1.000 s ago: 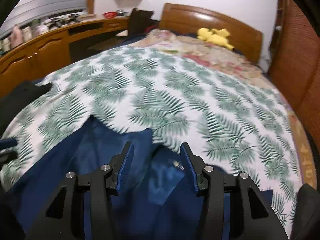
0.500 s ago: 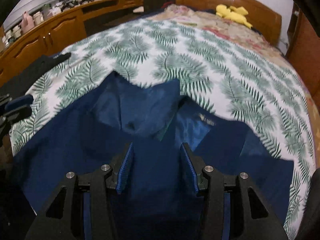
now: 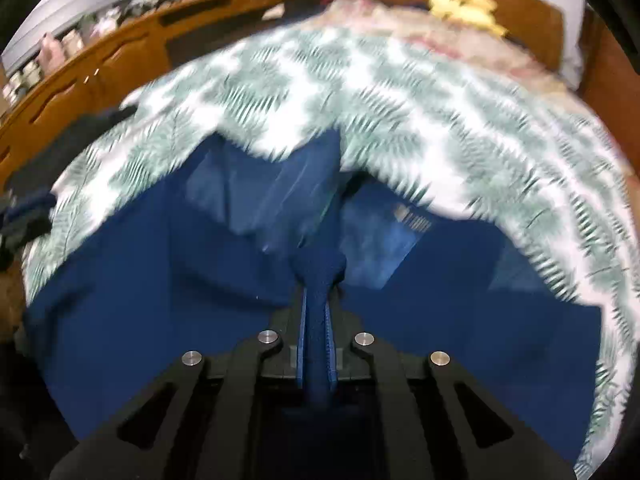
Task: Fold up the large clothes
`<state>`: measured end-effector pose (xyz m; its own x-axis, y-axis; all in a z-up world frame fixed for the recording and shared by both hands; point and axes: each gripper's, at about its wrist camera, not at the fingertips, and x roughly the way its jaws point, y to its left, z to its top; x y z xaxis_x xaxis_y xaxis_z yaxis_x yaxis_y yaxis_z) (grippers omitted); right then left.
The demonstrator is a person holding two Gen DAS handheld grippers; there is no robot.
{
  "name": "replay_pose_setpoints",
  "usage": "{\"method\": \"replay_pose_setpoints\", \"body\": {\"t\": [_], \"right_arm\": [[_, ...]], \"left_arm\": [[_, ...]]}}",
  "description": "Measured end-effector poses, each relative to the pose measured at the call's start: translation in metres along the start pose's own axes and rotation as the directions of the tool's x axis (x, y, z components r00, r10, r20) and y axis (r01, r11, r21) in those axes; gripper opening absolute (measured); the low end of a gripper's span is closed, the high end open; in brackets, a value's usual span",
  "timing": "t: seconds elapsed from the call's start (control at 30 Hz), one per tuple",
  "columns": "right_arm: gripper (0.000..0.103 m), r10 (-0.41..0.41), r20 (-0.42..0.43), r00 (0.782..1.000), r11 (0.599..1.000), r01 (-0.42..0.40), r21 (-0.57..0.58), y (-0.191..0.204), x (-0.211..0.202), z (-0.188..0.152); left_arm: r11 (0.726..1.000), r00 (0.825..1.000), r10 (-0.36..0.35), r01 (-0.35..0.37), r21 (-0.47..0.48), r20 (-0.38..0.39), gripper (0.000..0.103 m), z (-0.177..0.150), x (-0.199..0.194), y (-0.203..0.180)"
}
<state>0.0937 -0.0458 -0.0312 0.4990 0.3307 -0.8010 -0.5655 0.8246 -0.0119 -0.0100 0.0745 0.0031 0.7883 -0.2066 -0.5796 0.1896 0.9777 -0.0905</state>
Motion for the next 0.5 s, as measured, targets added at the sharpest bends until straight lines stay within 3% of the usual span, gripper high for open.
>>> {"method": "replay_pose_setpoints", "body": {"t": [0.1, 0.2, 0.33, 0.43, 0.5], "right_arm": [[0.003, -0.076, 0.1, 0.992, 0.997, 0.073, 0.038, -0.013, -0.014, 0.02], [0.003, -0.147, 0.143, 0.979, 0.989, 0.143, 0.039, -0.023, -0.015, 0.042], [0.003, -0.205, 0.147, 0.968, 0.979, 0.203, 0.033, -0.027, -0.003, 0.061], [0.003, -0.222, 0.091, 0.971, 0.975, 0.22, 0.032, -0.032, 0.011, 0.062], [0.016, -0.224, 0.069, 0.972, 0.974, 0.221, 0.041, -0.034, 0.013, 0.059]], "left_arm": [[1.0, 1.0, -0.008, 0.008, -0.003, 0.012, 0.021, 0.002, -0.002, -0.002], [1.0, 0.999, -0.019, 0.019, -0.001, 0.026, 0.021, 0.004, -0.003, -0.005], [0.999, 0.999, -0.034, 0.034, 0.003, 0.036, 0.021, 0.008, -0.003, -0.011], [0.999, 0.998, -0.048, 0.047, 0.005, 0.041, 0.021, 0.011, 0.0, -0.016], [0.998, 0.997, -0.059, 0.059, 0.008, 0.046, 0.021, 0.014, 0.001, -0.021]]}}
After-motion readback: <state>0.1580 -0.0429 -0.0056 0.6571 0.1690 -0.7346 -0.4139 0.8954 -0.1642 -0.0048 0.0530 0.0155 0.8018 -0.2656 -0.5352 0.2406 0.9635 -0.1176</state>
